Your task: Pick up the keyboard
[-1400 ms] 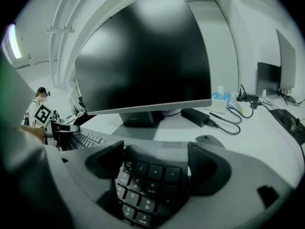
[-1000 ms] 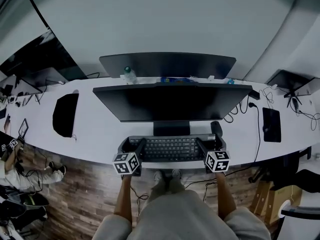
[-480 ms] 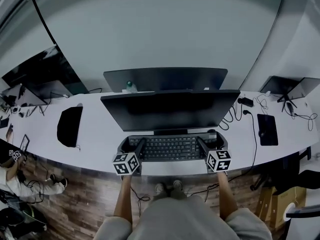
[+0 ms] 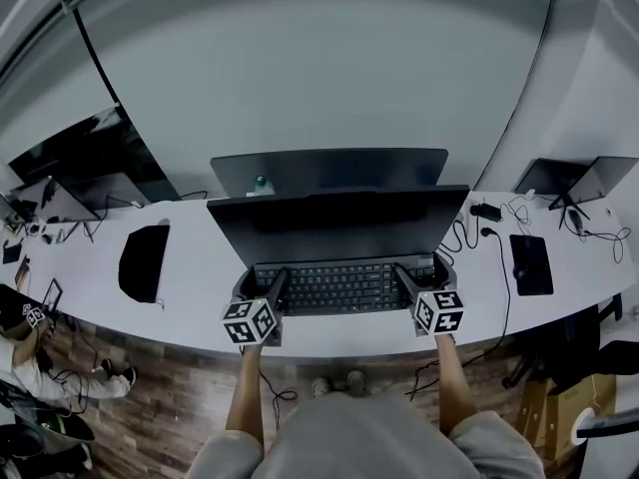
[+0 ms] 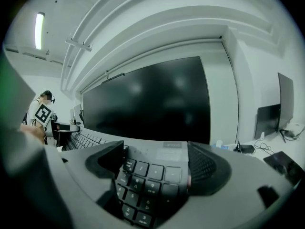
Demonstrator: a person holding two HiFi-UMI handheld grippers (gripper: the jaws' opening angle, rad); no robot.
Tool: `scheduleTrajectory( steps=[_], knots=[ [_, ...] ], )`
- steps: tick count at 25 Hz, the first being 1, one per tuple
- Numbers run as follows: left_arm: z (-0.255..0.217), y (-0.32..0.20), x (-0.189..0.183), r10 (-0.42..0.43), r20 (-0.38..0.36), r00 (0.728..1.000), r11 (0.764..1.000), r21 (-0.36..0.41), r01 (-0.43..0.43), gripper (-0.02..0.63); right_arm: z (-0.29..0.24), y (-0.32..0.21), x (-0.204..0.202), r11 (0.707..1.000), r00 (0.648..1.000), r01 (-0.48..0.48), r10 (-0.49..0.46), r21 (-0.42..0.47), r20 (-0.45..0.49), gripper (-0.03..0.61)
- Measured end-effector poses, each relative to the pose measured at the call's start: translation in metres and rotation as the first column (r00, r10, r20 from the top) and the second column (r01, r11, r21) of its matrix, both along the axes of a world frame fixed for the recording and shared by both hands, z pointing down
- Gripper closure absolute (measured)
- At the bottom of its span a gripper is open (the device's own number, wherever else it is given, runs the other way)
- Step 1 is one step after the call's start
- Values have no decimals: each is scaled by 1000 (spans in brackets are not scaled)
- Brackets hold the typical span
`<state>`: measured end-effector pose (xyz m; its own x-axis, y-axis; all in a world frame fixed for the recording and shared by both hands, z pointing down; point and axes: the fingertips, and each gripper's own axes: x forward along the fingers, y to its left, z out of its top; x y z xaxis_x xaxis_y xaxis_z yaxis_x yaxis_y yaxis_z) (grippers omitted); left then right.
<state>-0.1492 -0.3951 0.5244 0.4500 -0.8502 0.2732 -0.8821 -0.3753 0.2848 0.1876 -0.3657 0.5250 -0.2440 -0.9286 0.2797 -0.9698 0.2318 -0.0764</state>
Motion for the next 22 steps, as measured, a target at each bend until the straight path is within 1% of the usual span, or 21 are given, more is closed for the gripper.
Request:
scheduleTrajectory(
  steps=[8,22],
  knots=[
    [-27,-9,4,6,-1,1000,998,55,-6,302,-21,-8,4,999,1000,-5,5,49,7,175],
    [-23,-11,7,-10,4,1000,999,50,10,302,-18,-14,7,999,1000,7,-7,47,5,175]
  ],
)
